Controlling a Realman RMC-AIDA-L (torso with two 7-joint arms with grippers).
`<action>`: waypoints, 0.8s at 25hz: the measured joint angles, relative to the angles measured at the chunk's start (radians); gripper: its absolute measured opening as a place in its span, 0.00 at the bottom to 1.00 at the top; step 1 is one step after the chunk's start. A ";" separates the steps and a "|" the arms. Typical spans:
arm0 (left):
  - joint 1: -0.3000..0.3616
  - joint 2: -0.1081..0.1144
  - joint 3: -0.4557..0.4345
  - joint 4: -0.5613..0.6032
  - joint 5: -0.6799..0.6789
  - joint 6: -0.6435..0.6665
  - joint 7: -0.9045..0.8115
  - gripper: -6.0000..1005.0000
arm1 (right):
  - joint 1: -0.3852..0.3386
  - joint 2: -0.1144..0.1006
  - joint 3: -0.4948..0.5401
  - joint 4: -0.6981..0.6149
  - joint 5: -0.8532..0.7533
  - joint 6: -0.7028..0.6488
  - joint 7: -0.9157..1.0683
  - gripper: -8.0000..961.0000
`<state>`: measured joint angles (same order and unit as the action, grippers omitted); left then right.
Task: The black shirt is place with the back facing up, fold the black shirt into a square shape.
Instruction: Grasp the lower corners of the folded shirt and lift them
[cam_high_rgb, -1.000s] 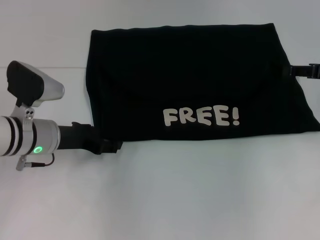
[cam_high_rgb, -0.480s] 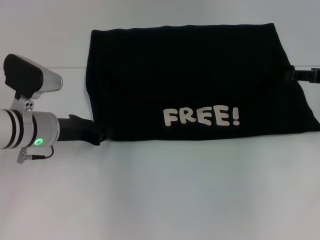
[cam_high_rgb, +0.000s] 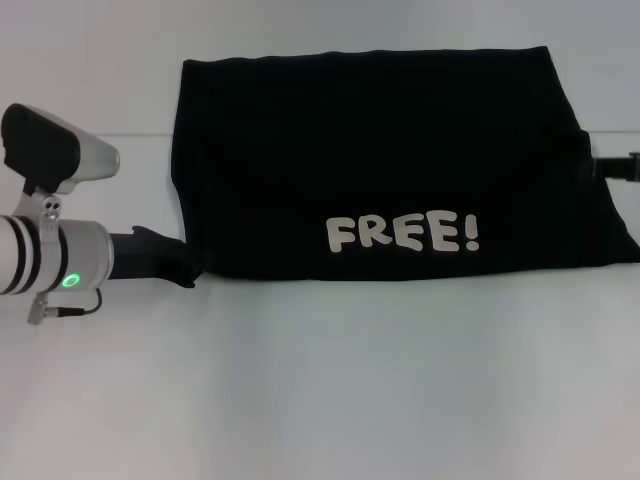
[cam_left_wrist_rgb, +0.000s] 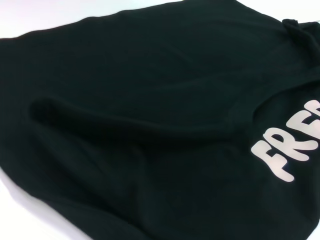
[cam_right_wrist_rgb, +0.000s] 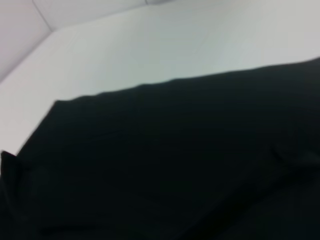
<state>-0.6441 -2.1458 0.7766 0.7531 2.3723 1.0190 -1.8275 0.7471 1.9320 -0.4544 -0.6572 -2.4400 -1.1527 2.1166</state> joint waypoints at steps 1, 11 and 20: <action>0.005 0.000 -0.002 0.004 0.000 0.003 0.000 0.07 | 0.000 -0.004 0.000 0.000 -0.021 -0.011 0.014 0.65; 0.022 0.007 -0.017 0.025 -0.004 0.058 -0.001 0.03 | -0.047 -0.019 -0.001 0.010 -0.119 -0.034 0.100 0.63; 0.013 0.012 -0.017 0.024 -0.005 0.058 -0.001 0.03 | -0.058 -0.021 -0.010 0.082 -0.120 0.071 0.088 0.61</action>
<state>-0.6309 -2.1343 0.7592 0.7769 2.3671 1.0771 -1.8285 0.6893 1.9111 -0.4647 -0.5751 -2.5601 -1.0817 2.2049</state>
